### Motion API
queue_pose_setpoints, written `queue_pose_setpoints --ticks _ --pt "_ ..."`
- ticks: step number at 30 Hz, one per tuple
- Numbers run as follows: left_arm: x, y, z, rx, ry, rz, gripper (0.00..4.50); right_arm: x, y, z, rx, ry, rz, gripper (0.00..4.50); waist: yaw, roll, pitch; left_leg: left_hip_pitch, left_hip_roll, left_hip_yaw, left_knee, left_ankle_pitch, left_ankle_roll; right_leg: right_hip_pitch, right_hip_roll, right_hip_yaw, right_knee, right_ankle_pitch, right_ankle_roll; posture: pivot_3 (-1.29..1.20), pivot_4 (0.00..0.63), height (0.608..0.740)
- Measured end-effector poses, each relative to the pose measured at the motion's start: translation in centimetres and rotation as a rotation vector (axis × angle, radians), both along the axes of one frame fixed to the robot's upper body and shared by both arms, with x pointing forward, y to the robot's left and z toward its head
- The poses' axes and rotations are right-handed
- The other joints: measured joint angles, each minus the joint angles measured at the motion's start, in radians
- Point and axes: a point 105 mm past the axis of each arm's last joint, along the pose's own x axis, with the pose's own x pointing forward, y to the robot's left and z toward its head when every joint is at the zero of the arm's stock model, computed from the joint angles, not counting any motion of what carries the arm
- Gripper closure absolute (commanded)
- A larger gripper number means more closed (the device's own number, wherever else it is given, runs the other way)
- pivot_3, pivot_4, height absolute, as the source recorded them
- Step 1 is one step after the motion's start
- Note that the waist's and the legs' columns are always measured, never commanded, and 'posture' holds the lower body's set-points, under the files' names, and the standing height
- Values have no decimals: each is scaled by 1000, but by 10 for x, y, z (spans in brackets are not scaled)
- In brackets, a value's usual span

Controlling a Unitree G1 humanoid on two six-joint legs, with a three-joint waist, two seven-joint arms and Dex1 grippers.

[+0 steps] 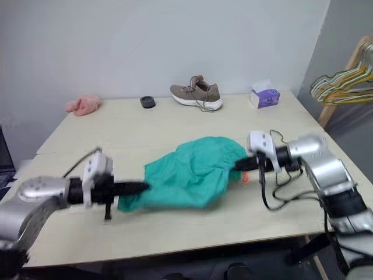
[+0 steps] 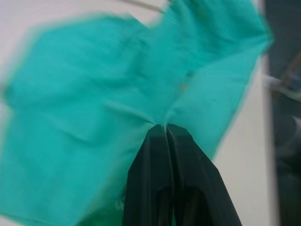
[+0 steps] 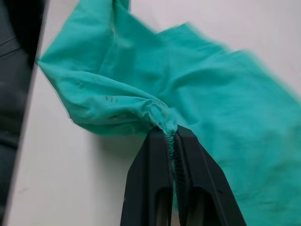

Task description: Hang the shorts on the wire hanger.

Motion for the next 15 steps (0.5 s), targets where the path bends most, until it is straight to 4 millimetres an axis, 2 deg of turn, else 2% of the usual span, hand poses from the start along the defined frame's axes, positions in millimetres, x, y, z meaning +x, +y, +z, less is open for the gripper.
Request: queue_pose_setpoints --ticks 2,3,6,8,10,12,14,15 --pt "49 16 34 -8 -138 183 4500 43 10 34 -3 -150 -88 4462 -12 -1 4 -1 -1 -2 -1 5 5 1 1 0 -1 8 0 -162 0 740" --pt "68 26 50 1 -199 272 4500 58 16 50 -20 -241 -120 4462 -20 -1 4 -2 -1 -4 -1 10 0 -2 2 0 -1 9 1 -162 0 740" --pt "105 48 85 57 -334 460 4500 86 27 88 -78 -489 -205 4462 -38 -2 3 -4 -3 -3 -3 10 -2 -3 0 2 -1 13 -3 -170 0 740" --pt "124 59 119 106 -458 572 4500 96 48 116 -106 -710 -238 4462 -53 -4 3 -18 -4 -3 -2 13 -9 -18 -1 4 1 15 -2 -166 0 740" --pt "126 68 171 152 -649 651 4500 94 61 152 -87 -922 -246 4462 -73 -7 0 -43 -5 -3 -1 20 -21 -41 -4 5 6 15 -2 -158 0 740" --pt "114 73 218 231 -852 673 4500 84 67 182 -29 -1085 -232 4462 -88 -9 -1 -53 -5 0 -2 20 -21 -55 -4 8 6 15 -2 -149 0 740" --pt "98 73 244 335 -1012 648 4500 75 64 192 17 -1177 -204 4462 -98 -9 -2 -53 -5 0 -7 20 -21 -56 -5 9 -1 15 -2 -136 0 740" --pt "90 70 251 396 -1078 618 4500 72 59 191 25 -1208 -186 4462 -102 -10 -2 -53 -5 1 -16 21 -21 -56 -5 9 -2 15 -2 -132 0 740"
